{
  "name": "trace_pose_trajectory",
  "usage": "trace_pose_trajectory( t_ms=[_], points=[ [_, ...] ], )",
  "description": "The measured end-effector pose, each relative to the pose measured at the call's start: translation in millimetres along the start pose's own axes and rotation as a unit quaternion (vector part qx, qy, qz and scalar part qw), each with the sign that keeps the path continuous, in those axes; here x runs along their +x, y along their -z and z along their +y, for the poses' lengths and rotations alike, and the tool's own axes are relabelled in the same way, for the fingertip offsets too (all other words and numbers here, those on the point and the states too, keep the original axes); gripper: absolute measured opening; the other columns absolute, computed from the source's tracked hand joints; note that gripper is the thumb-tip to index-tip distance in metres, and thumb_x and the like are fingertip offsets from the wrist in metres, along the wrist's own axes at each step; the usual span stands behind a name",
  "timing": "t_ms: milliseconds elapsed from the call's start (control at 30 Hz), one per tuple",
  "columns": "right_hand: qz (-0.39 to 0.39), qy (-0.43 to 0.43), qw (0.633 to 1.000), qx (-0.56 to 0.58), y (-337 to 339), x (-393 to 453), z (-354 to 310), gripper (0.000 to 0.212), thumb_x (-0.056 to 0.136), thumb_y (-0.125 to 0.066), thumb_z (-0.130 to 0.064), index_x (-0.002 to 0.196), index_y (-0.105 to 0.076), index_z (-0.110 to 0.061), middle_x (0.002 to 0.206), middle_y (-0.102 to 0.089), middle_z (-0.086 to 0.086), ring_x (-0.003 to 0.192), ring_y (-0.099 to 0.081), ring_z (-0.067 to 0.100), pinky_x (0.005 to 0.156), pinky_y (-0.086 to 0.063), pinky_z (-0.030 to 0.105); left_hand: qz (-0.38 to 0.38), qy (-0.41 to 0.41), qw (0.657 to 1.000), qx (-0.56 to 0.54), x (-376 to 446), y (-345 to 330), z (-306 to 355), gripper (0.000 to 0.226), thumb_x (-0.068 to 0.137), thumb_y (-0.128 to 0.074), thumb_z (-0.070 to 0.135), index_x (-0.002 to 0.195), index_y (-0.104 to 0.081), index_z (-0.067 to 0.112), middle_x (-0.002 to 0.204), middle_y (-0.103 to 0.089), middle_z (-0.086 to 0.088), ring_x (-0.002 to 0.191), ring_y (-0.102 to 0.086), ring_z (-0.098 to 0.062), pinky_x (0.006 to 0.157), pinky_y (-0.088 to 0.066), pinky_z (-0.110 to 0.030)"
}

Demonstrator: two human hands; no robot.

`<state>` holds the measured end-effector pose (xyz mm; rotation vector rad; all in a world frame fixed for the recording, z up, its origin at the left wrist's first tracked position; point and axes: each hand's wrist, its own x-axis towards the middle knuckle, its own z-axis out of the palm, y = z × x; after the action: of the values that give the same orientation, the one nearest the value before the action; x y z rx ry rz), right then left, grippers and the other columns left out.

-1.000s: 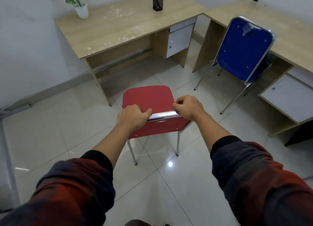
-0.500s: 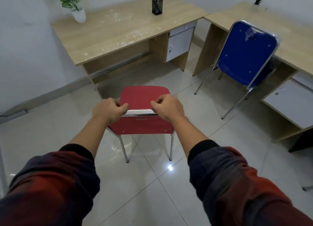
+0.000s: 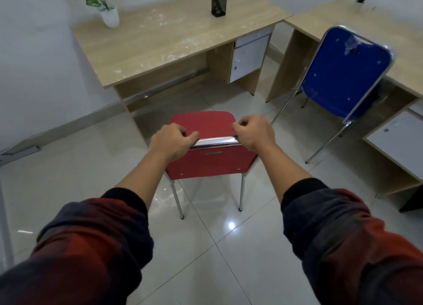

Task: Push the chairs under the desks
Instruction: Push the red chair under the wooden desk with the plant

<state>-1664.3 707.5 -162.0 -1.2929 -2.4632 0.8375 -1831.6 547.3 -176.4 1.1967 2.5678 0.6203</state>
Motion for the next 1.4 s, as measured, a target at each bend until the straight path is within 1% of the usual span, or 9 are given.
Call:
trace_pose_trajectory(
  t_ms=[100,200,400,500,733,933,1100,1233,1400],
  points=[
    [-0.012,0.006,1.0,0.022,-22,-1,-25,0.037,0.088,-0.057,-0.044,0.068,-0.071,-0.016,0.063,-0.063,-0.005,0.06,-0.054,0.012,0.054,-0.034,0.024,0.009,0.01,1.0,0.024,14,15,-32,0.058,0.074,-0.041,0.061,0.057,-0.058,0.008,0.052,-0.055,-0.004,0.056,-0.053,-0.026,0.053,-0.033,-0.03],
    [0.011,0.026,0.998,0.051,-39,9,-38,0.039,0.086,-0.058,-0.047,0.065,-0.07,-0.016,0.058,-0.062,-0.005,0.055,-0.053,0.009,0.054,-0.036,0.025,0.034,0.02,0.998,0.045,31,21,-53,0.06,0.07,-0.035,0.061,0.06,-0.063,0.009,0.056,-0.057,-0.006,0.058,-0.055,-0.028,0.052,-0.036,-0.029],
    [0.032,0.034,0.998,0.053,-20,77,-24,0.034,0.087,-0.058,-0.044,0.067,-0.07,-0.019,0.065,-0.065,-0.004,0.063,-0.056,0.011,0.057,-0.036,0.026,0.088,0.024,0.995,0.029,87,7,-28,0.055,0.069,-0.037,0.06,0.054,-0.061,0.013,0.054,-0.06,-0.003,0.06,-0.058,-0.031,0.057,-0.045,-0.032],
    [0.023,0.031,0.998,0.045,-19,99,-19,0.036,0.087,-0.057,-0.045,0.064,-0.067,-0.019,0.066,-0.065,-0.004,0.065,-0.058,0.014,0.059,-0.038,0.028,0.086,0.026,0.996,0.019,104,1,-25,0.053,0.071,-0.041,0.059,0.054,-0.06,0.014,0.053,-0.059,-0.002,0.059,-0.057,-0.029,0.058,-0.045,-0.032],
    [-0.01,0.046,0.998,0.036,-21,120,-24,0.038,0.089,-0.057,-0.046,0.072,-0.072,-0.015,0.068,-0.066,-0.002,0.063,-0.054,0.009,0.062,-0.036,0.028,0.077,0.023,0.997,0.017,121,6,-29,0.05,0.073,-0.042,0.055,0.05,-0.053,0.012,0.046,-0.049,0.0,0.048,-0.047,-0.023,0.051,-0.029,-0.027],
    [-0.054,0.072,0.996,0.016,-21,139,-24,0.039,0.088,-0.055,-0.05,0.068,-0.07,-0.02,0.067,-0.063,-0.007,0.066,-0.055,0.009,0.068,-0.041,0.031,0.066,0.022,0.997,0.015,135,10,-29,0.053,0.073,-0.041,0.054,0.053,-0.058,0.008,0.048,-0.053,-0.004,0.049,-0.05,-0.025,0.051,-0.032,-0.027],
    [-0.108,0.077,0.991,-0.011,-13,173,-17,0.036,0.086,-0.055,-0.051,0.068,-0.069,-0.023,0.068,-0.063,-0.009,0.073,-0.06,0.016,0.072,-0.048,0.033,0.075,0.042,0.996,0.022,159,1,-19,0.051,0.07,-0.04,0.057,0.048,-0.052,0.013,0.046,-0.051,-0.001,0.049,-0.05,-0.023,0.052,-0.033,-0.027],
    [-0.142,0.091,0.985,-0.029,-8,196,-18,0.039,0.087,-0.054,-0.05,0.068,-0.07,-0.019,0.068,-0.065,-0.005,0.069,-0.06,0.016,0.066,-0.044,0.031,0.06,0.058,0.996,0.022,178,2,-15,0.048,0.073,-0.043,0.053,0.049,-0.055,0.013,0.049,-0.053,-0.002,0.049,-0.05,-0.022,0.052,-0.034,-0.027],
    [-0.166,0.094,0.981,-0.026,-2,211,-10,0.037,0.087,-0.055,-0.048,0.062,-0.062,-0.022,0.062,-0.057,-0.01,0.064,-0.055,0.013,0.063,-0.039,0.029,0.019,0.093,0.994,0.049,187,-3,-3,0.049,0.081,-0.047,0.056,0.049,-0.054,0.019,0.051,-0.052,0.003,0.055,-0.053,-0.023,0.055,-0.036,-0.028]
  ],
)
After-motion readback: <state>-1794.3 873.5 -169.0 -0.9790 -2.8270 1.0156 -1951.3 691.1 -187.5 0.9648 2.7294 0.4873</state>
